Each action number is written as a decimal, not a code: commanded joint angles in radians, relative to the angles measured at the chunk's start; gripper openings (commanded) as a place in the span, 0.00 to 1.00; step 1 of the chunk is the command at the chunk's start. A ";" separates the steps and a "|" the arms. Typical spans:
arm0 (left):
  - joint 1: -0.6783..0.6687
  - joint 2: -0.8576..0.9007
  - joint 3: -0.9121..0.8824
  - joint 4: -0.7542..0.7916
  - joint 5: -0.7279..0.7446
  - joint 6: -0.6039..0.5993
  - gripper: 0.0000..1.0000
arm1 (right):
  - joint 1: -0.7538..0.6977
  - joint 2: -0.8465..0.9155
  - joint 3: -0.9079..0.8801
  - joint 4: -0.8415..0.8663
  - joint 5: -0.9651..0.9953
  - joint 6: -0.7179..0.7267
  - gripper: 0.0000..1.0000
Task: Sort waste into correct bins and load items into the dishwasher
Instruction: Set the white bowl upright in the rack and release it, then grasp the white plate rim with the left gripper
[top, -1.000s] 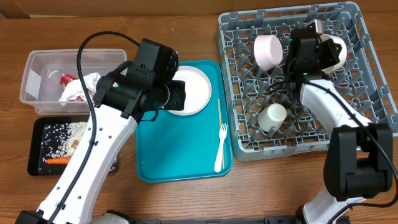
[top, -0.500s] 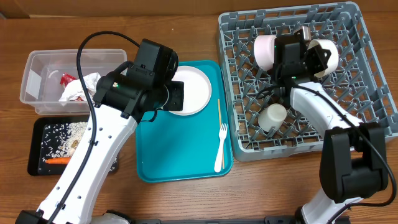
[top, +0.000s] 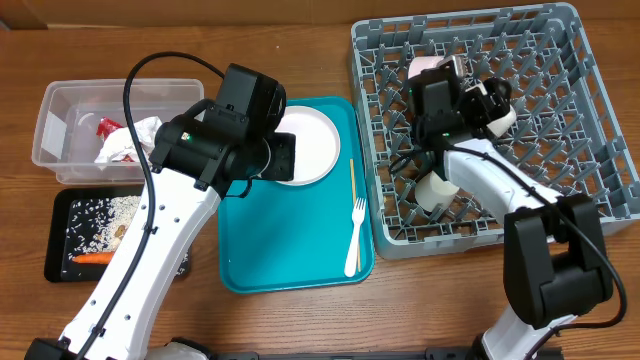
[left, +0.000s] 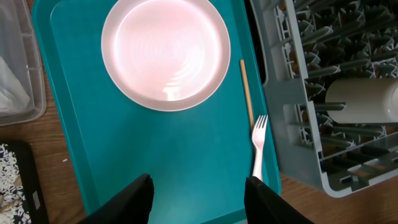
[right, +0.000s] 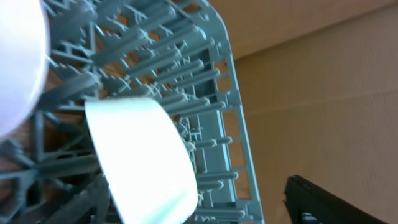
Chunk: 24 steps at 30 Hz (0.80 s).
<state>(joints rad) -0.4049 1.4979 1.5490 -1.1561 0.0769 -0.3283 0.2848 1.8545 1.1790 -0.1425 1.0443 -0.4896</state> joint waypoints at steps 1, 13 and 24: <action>0.006 0.006 -0.005 -0.006 -0.010 0.026 0.52 | 0.024 -0.082 0.002 0.004 -0.016 0.072 0.96; 0.006 0.006 -0.005 -0.042 -0.007 0.006 0.56 | 0.029 -0.388 0.002 -0.123 -0.174 0.340 1.00; 0.006 0.036 -0.008 0.021 -0.116 -0.097 0.66 | 0.029 -0.502 0.002 -0.529 -1.083 0.760 1.00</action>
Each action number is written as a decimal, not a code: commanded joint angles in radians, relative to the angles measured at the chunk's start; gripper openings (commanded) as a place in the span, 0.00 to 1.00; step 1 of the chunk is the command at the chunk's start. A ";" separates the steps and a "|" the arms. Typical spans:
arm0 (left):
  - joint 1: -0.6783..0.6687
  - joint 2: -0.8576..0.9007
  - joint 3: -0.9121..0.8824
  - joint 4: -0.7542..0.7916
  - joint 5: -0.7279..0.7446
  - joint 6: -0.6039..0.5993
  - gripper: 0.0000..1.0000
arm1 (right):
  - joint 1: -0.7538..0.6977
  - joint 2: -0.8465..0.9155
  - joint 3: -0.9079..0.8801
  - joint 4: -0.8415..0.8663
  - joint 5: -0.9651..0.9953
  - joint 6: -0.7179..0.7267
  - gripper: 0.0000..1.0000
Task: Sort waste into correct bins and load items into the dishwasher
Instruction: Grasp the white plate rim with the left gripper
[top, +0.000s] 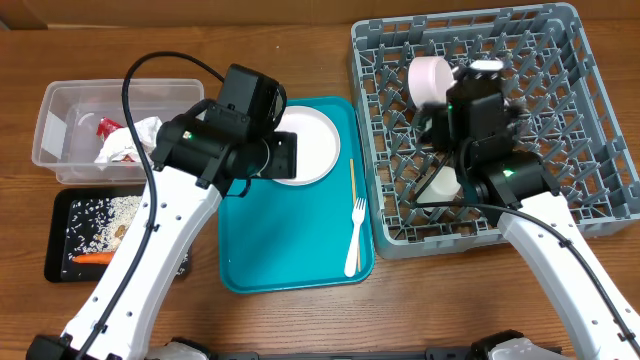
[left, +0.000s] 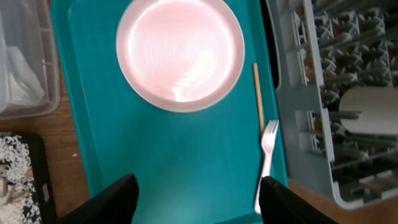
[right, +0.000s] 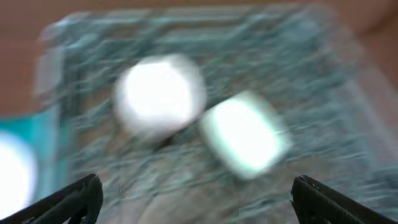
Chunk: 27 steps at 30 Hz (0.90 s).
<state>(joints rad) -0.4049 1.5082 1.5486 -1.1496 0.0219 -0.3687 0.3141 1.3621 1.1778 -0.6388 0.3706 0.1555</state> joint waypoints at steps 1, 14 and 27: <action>0.006 0.035 -0.009 0.023 -0.069 -0.059 0.67 | 0.000 -0.009 0.003 -0.058 -0.476 0.114 1.00; 0.048 0.296 -0.009 0.100 -0.125 -0.083 0.70 | 0.000 -0.008 0.003 -0.388 -0.608 0.076 1.00; 0.132 0.491 -0.009 0.176 -0.021 -0.085 0.70 | 0.000 -0.008 0.003 -0.449 -0.600 0.050 1.00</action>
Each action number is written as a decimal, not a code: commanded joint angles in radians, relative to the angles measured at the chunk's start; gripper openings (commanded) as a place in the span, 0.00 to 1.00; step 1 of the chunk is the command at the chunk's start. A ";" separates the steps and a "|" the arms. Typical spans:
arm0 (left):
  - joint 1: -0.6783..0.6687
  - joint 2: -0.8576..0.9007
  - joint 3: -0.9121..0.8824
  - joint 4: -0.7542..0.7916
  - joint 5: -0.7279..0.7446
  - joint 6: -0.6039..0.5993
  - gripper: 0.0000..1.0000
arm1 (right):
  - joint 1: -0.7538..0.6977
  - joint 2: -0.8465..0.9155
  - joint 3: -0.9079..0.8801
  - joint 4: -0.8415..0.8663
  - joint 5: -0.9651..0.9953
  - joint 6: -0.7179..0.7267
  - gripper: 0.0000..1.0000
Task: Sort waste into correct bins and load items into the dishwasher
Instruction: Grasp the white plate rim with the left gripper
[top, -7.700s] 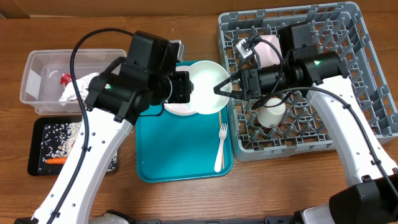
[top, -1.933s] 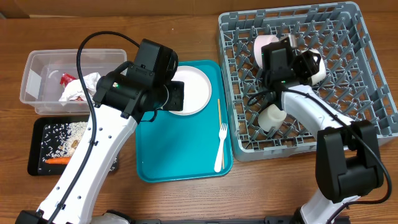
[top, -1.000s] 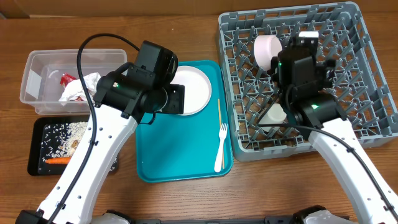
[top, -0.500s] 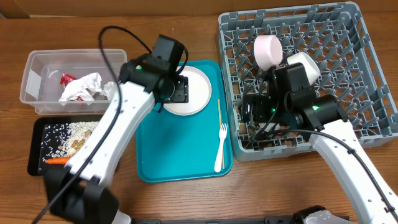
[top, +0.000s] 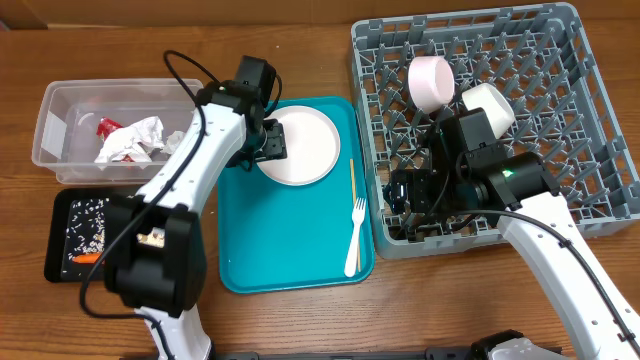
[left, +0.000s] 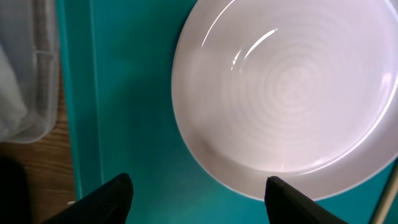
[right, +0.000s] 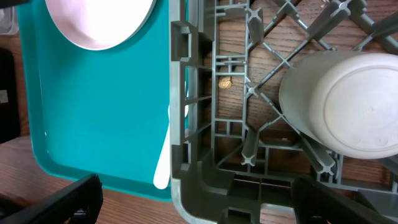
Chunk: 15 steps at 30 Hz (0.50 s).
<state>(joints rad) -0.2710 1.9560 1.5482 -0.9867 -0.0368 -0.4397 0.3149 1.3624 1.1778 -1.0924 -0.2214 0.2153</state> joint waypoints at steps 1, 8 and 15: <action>-0.002 0.057 -0.008 0.022 0.038 -0.014 0.70 | -0.001 -0.008 0.003 0.005 -0.008 -0.010 1.00; -0.004 0.155 -0.008 0.079 0.041 -0.014 0.68 | -0.001 -0.008 0.003 0.005 -0.004 -0.010 1.00; -0.001 0.232 -0.008 0.079 0.054 -0.021 0.53 | -0.001 -0.008 0.003 -0.011 0.003 -0.010 1.00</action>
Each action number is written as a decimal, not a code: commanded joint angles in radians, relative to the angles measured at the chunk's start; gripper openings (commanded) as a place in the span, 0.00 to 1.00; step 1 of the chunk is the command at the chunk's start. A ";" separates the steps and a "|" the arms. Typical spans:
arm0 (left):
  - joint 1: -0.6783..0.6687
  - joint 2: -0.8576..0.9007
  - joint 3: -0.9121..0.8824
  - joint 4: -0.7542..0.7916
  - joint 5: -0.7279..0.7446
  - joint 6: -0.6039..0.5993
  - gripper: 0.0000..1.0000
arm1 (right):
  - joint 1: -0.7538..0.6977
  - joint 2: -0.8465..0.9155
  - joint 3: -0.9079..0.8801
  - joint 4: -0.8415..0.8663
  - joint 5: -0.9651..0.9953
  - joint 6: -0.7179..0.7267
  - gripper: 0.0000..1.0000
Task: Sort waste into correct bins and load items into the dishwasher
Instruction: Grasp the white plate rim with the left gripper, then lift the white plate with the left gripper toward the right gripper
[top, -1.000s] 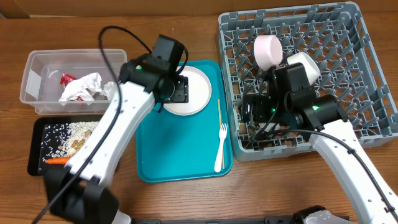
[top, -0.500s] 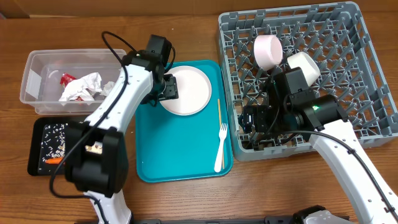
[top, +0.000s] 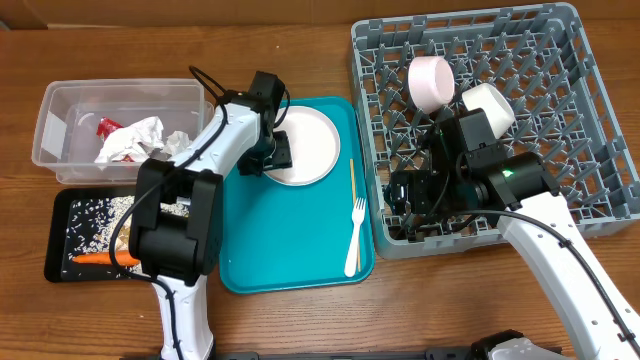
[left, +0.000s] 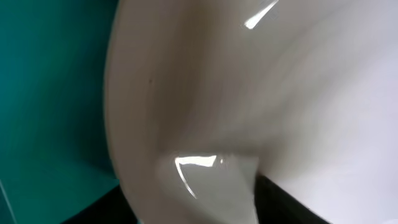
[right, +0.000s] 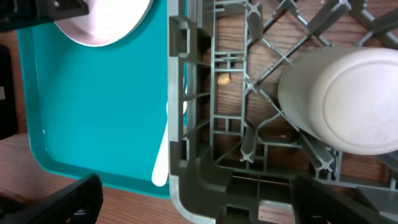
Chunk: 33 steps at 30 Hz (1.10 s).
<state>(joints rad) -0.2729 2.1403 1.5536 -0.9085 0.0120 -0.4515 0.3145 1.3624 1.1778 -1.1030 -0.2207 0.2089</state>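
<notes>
A white plate (top: 305, 145) lies at the back of the teal tray (top: 290, 255). My left gripper (top: 274, 152) is low at the plate's left rim. In the left wrist view the plate (left: 267, 93) fills the frame. Its rim lies between the open left gripper's (left: 196, 208) dark fingers (left: 102, 211). A white fork (top: 354, 236) and a wooden stick (top: 352, 185) lie along the tray's right side. The grey dish rack (top: 590, 150) holds a pink bowl (top: 430, 82) and a white cup (top: 489, 108). My right gripper (right: 199, 199) hangs open over the rack's front left corner, near another white cup (right: 348, 99).
A clear plastic bin (top: 60, 110) with crumpled waste stands at the far left. In front of it is a black tray (top: 60, 225) with rice and a carrot. The rack's left wall (right: 177, 93) stands close beside the teal tray's right edge.
My left gripper has moved in from just short of the plate's left rim, so the rim now lies between its fingers. The right gripper has barely shifted.
My left gripper was open high above the tray while the right one was at the white cup at the rack's back. Then the right gripper was clear of the cup, later open over the rack's front left corner. The left dropped to the plate's rim.
</notes>
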 joint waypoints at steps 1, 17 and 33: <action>0.004 0.043 -0.013 -0.001 0.006 -0.009 0.51 | 0.000 -0.008 0.003 0.000 0.002 -0.003 1.00; 0.007 -0.019 0.196 -0.182 0.013 0.010 0.04 | -0.003 -0.009 0.008 0.028 0.036 -0.003 1.00; -0.003 -0.373 0.280 -0.414 0.116 0.093 0.04 | -0.034 -0.010 0.086 0.101 -0.157 0.078 1.00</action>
<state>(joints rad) -0.2680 1.8019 1.8175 -1.2961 0.0525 -0.4049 0.3035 1.3624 1.2293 -1.0199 -0.2920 0.2359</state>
